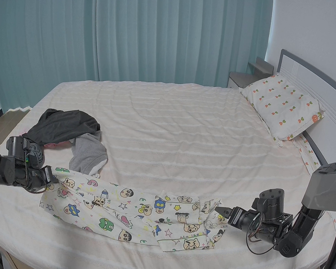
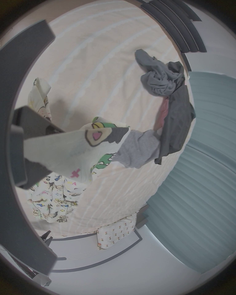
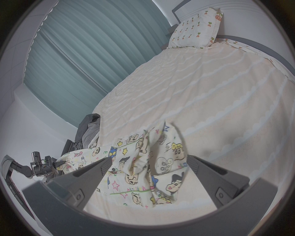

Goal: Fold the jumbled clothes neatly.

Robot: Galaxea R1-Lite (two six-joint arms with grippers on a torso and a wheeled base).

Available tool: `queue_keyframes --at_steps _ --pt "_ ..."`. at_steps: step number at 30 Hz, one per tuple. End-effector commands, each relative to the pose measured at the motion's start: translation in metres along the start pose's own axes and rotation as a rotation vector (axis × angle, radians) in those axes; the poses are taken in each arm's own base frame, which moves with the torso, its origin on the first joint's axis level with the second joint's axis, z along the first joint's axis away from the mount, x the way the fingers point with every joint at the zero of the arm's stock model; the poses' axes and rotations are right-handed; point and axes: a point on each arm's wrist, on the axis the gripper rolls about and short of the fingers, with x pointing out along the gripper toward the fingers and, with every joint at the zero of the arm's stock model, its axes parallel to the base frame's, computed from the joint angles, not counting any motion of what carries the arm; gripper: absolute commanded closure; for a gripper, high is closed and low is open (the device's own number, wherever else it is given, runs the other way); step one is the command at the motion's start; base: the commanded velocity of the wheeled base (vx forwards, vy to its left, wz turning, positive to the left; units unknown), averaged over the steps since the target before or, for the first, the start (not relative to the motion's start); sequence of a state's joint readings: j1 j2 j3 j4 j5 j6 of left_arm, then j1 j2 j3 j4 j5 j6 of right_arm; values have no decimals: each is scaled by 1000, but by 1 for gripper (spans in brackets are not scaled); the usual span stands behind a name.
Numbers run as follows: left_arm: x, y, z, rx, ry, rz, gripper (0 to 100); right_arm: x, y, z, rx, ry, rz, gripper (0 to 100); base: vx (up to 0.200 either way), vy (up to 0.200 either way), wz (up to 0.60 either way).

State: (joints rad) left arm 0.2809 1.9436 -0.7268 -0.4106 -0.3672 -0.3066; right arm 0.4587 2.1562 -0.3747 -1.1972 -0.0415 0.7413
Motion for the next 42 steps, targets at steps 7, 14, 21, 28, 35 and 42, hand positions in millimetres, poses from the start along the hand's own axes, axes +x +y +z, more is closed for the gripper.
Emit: queue_keyframes --at_steps 7,14,21,28,35,42 --pt "-39 27 26 -78 -103 16 100 -3 3 3 1 -10 13 0 0 0 0" --pt "-50 14 30 -61 -118 5 100 -3 3 3 1 -12 14 0 0 0 0" --pt "-38 -72 6 24 -19 -85 100 -3 3 2 1 -9 12 0 0 0 0" --pt "-18 -166 -30 140 16 -150 100 -3 3 3 1 -10 13 0 0 0 0" --pt "25 -230 -82 288 67 -134 100 -3 3 3 1 -11 12 0 0 0 0" --pt "52 -270 -121 291 113 -166 100 -3 3 3 2 -12 13 0 0 0 0"
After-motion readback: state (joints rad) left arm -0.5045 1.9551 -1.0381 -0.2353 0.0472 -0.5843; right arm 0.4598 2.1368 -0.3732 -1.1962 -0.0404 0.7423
